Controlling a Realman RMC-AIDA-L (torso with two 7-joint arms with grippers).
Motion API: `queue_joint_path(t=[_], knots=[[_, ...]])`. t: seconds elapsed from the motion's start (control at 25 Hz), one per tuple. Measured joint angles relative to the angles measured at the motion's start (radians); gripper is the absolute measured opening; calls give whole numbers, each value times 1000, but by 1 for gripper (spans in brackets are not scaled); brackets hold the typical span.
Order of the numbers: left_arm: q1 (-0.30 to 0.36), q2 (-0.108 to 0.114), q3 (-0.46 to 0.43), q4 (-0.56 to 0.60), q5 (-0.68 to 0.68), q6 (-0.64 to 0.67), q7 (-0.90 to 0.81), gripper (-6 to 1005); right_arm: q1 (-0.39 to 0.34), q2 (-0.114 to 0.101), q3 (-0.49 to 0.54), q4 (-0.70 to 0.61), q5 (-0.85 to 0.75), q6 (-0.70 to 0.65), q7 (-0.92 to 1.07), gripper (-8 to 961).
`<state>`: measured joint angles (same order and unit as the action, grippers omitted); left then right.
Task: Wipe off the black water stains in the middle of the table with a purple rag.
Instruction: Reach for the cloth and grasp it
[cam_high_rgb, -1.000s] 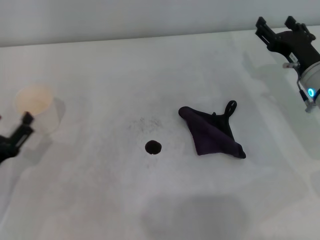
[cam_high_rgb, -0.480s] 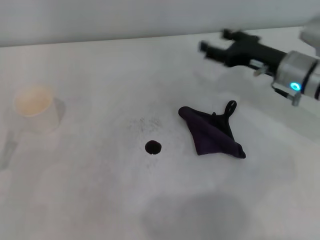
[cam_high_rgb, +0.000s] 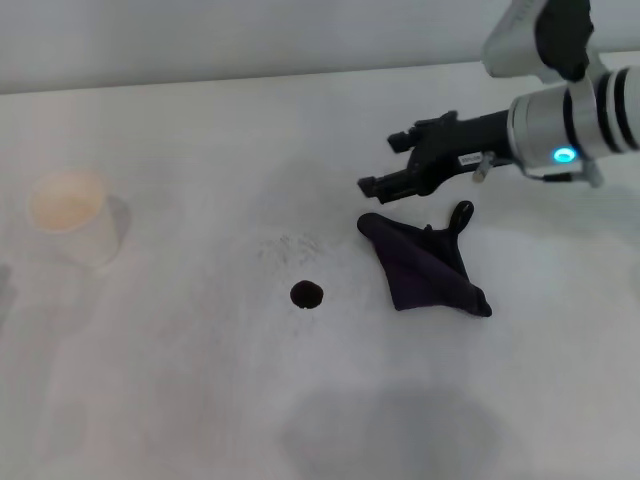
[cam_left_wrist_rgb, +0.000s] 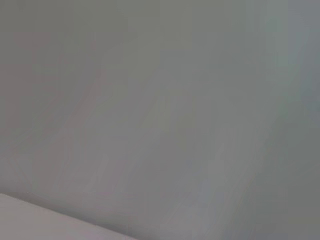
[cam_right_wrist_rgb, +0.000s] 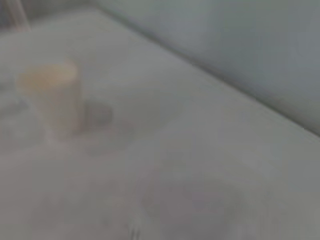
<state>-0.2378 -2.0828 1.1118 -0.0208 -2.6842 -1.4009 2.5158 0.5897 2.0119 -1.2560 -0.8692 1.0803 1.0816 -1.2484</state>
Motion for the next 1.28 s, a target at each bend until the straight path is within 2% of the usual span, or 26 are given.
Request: queue_joint_path(t=[0.12, 0.32, 0.44, 0.6, 0.8, 1.12, 1.28], knots=[[-2, 0, -4, 1, -6, 10, 15, 895, -8, 1, -17, -125, -130, 80, 116, 865], [-17, 0, -5, 2, -9, 16, 61, 894, -18, 2, -35, -288, -206, 254, 243, 865], [-36, -1, -7, 2, -11, 49, 100, 893, -22, 3, -91, -365, -237, 326, 347, 865], [-68, -1, -8, 4, -13, 98, 108, 895, -22, 2, -211, -433, -309, 336, 482, 864], [-98, -1, -9, 4, -14, 102, 120, 893, -11, 7, -285, -409, -332, 306, 539, 863], [-99, 2, -9, 63, -14, 155, 132, 894, 7, 3, -284, -249, -340, 191, 539, 861], [-100, 3, -9, 67, -15, 158, 132, 894, 7, 6, -286, -217, -388, 166, 542, 859]])
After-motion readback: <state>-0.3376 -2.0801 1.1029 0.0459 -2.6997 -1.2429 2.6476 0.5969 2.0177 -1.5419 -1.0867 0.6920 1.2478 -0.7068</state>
